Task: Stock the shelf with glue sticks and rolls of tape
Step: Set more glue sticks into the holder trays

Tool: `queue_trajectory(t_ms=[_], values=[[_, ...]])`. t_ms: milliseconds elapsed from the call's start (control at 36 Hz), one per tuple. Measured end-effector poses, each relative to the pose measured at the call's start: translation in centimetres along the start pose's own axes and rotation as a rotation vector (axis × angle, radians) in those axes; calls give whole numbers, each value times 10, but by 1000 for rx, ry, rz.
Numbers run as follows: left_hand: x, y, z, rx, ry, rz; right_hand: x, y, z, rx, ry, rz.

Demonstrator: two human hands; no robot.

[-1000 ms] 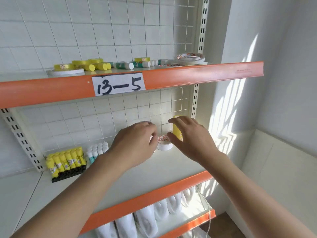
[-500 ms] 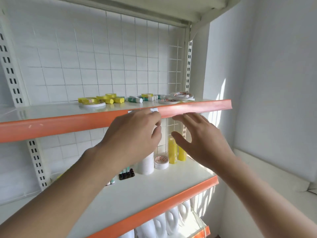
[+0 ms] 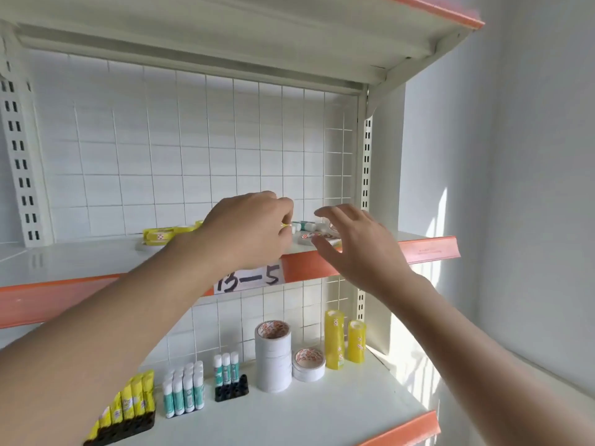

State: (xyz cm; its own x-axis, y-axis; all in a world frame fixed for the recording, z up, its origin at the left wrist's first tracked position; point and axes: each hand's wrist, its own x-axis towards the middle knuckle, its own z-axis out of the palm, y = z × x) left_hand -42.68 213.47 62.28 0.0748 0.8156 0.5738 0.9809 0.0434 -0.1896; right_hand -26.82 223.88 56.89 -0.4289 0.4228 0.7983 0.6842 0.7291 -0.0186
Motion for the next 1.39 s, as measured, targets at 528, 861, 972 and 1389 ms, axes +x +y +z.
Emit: queue_trajectory(t_ms=[528,861,972,1389], values=[[95,-27,65,178,-422,-197,91,82,69,66,-514,-36],[102,-44,94,162,-531,-208,100,75,86,84,-520,-168],[108,-55,100,260,-492,-186,99,75,87,113,-476,-155],[121,-54,100,219,-386,-28,95,75,84,376,-183,-209]])
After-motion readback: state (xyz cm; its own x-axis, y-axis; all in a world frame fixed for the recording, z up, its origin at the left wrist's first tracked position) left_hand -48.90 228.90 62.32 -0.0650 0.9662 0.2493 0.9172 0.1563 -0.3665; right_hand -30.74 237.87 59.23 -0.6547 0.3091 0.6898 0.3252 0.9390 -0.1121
